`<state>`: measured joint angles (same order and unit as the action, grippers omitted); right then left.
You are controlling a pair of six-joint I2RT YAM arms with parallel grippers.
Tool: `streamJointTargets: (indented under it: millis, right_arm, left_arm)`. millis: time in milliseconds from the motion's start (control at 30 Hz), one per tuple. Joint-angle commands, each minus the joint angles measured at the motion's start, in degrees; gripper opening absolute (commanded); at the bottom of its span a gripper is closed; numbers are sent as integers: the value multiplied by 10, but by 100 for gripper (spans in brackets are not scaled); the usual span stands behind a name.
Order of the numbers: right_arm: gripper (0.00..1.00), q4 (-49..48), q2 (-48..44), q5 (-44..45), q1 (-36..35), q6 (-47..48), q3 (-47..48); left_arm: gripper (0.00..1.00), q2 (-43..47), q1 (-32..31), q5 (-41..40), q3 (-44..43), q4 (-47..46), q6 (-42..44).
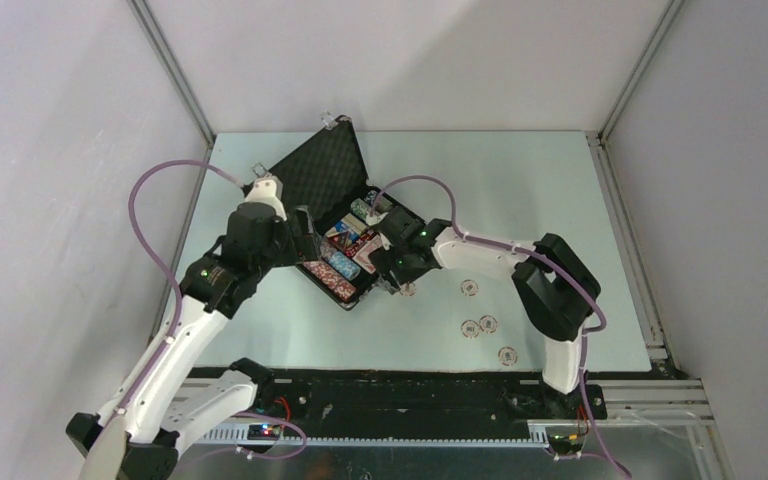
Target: Pack up texas hold em set
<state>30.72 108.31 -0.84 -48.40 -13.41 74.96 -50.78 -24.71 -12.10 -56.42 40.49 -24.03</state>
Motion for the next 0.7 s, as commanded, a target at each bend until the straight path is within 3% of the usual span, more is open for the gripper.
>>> streamJointTargets:
  millis: [0, 333, 667]
  right_arm:
    - [71, 17, 20, 34, -13, 17, 37]
    - [67, 45, 61, 36, -13, 30, 37]
    - [55, 72, 83, 15, -9, 30, 25]
  left_arm:
    - [93, 21, 5, -8, 1, -17, -10]
    - [93, 32, 5, -10, 11, -24, -20]
    - [93, 25, 5, 2, 16, -35, -24]
